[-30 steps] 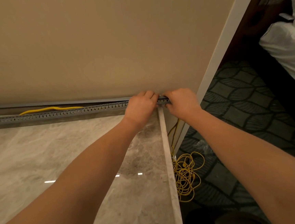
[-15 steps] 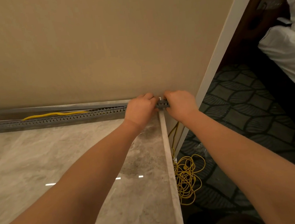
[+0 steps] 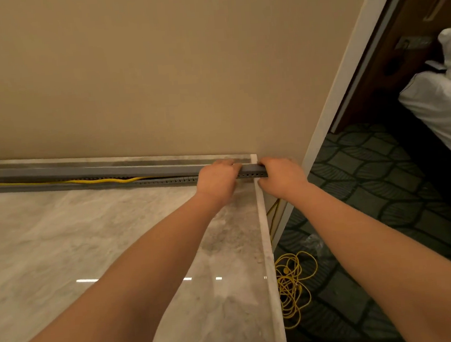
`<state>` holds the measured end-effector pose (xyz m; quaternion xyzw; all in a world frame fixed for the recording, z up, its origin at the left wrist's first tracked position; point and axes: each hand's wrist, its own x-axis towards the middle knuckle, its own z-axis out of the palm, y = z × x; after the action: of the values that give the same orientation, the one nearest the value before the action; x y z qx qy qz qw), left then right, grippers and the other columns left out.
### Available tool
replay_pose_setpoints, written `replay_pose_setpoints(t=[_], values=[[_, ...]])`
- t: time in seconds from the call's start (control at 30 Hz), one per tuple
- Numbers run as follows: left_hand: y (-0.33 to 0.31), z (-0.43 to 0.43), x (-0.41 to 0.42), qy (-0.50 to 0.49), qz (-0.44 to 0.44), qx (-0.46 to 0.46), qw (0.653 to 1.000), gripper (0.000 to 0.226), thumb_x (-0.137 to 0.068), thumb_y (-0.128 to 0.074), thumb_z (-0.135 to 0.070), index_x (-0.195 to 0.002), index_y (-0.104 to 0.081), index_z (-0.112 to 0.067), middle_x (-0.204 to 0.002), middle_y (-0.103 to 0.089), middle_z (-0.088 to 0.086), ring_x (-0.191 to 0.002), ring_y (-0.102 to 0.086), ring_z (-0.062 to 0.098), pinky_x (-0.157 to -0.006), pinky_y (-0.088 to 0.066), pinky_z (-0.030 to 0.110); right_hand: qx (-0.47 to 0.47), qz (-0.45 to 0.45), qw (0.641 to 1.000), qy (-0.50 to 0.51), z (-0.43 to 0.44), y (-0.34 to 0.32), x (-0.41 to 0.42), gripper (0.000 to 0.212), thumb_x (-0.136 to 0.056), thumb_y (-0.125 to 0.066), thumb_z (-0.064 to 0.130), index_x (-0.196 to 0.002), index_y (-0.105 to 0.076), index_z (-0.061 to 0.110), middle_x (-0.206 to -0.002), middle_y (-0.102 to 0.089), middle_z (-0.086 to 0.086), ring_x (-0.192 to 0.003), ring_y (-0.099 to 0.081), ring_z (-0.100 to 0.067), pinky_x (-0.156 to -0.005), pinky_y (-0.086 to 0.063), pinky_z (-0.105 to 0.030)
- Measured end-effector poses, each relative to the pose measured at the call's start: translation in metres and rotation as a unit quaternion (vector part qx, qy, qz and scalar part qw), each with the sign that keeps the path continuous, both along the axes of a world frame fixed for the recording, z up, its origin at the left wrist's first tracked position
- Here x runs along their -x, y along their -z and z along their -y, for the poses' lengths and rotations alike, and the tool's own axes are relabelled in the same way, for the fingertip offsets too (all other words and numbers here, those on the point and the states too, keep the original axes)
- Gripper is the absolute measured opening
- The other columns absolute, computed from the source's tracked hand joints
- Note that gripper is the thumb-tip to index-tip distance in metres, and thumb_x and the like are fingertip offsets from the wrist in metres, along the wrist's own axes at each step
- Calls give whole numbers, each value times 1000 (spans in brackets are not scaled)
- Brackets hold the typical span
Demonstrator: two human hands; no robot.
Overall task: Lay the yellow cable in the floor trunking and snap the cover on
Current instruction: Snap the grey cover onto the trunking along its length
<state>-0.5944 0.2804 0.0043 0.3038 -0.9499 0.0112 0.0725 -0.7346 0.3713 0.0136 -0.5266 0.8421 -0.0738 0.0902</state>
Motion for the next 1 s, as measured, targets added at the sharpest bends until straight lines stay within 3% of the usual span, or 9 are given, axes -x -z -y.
replay_pose_setpoints(t=[0.23,0.53,0.83,1.0], values=[[-14,9,-37,-80,14,-29,996,29,-92,-50,-16,-120,-59,-19,-119,-59,3,-114,-55,26,-79,-49,38,-43,32,997,-47,16,-20,-46,42,-84,-59,28,-126,-56,23,-121,-63,-5,-111,-59,-28,-100,-44,-48],[-27,30,-106,-160,19,-53,986,31,-89,-54,-24,-119,-61,-20,-118,-60,7,-109,-61,29,-82,-51,37,-49,23,996,-71,51,-40,-117,47,-86,-58,33,-132,-51,22,-126,-63,-5,-114,-58,-29,-101,-44,-46],[-39,69,-205,-166,20,-36,985,33,-91,-57,-29,-122,-60,-19,-120,-59,6,-111,-59,27,-82,-51,37,-28,31,996,-76,99,-48,-210,56,-87,-59,34,-141,-45,21,-141,-54,-5,-127,-51,-30,-103,-43,-45],[-47,102,-268,-143,49,-24,988,36,-92,-55,-30,-126,-57,-20,-122,-58,7,-112,-59,28,-83,-50,37,1,28,998,-51,128,-50,-262,54,-86,-58,30,-139,-48,22,-139,-56,-5,-127,-51,-29,-103,-43,-41]])
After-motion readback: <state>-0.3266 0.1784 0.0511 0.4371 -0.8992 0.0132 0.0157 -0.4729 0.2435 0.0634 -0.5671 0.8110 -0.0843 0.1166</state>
